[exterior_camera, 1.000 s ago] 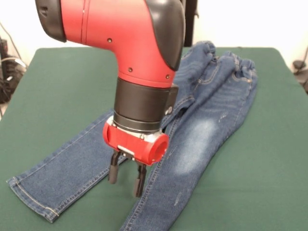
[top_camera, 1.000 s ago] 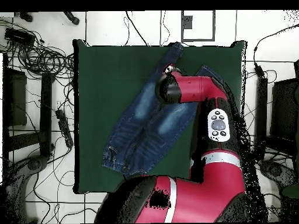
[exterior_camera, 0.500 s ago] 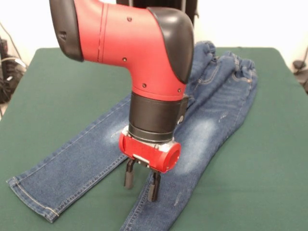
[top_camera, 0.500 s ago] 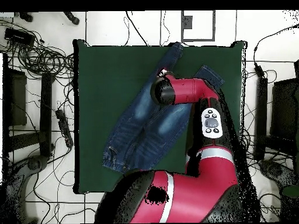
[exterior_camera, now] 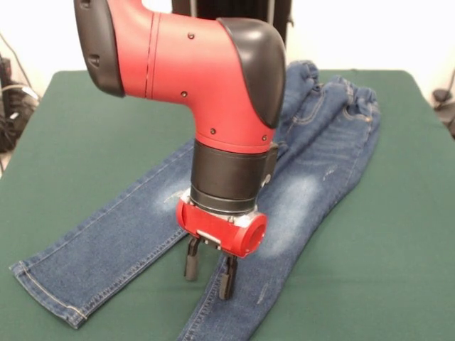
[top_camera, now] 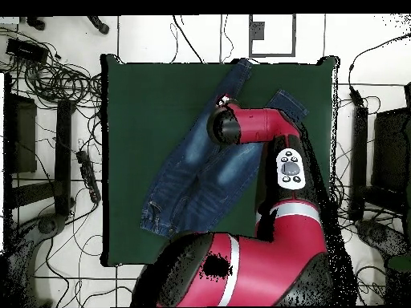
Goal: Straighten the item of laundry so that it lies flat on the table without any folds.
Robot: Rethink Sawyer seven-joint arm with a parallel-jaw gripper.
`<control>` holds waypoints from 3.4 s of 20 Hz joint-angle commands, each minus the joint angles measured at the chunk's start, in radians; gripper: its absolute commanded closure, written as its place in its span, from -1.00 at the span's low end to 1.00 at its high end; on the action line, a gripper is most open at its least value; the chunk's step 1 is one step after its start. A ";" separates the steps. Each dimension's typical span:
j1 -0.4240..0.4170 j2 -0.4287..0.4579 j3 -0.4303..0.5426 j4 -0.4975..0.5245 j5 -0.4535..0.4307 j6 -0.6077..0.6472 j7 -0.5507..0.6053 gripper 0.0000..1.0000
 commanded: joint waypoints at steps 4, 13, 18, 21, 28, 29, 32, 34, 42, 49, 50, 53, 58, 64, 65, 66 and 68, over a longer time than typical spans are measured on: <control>0.056 -0.031 0.088 0.024 0.050 0.195 -0.060 -1.00; 0.063 -0.027 0.089 -0.012 0.038 0.221 -0.083 -1.00; 0.073 -0.035 0.082 -0.016 0.044 0.250 -0.069 -1.00; 0.072 -0.040 0.082 -0.013 0.044 0.257 -0.072 -1.00; 0.071 -0.043 0.085 -0.005 0.043 0.258 -0.069 -1.00; 0.072 -0.042 0.084 -0.005 0.043 0.259 -0.065 -1.00; 0.077 -0.045 0.077 0.010 0.045 0.245 -0.044 -1.00; 0.088 -0.047 0.063 0.021 0.041 0.219 -0.014 -1.00; 0.098 -0.010 0.034 0.010 0.022 0.156 0.028 -1.00; 0.104 0.020 0.016 0.012 0.009 0.071 0.072 1.00; 0.104 0.020 0.017 0.015 0.007 0.065 0.071 1.00; 0.108 0.020 0.010 0.017 0.002 0.063 0.069 1.00; 0.100 0.029 0.017 0.008 0.002 0.063 0.049 1.00; 0.106 0.032 -0.006 0.003 -0.004 0.033 0.072 1.00; 0.106 0.033 -0.007 0.006 -0.005 0.030 0.069 1.00; 0.095 0.032 0.011 0.016 0.001 0.034 0.054 1.00; 0.096 0.037 0.009 0.013 0.002 0.043 0.046 -1.00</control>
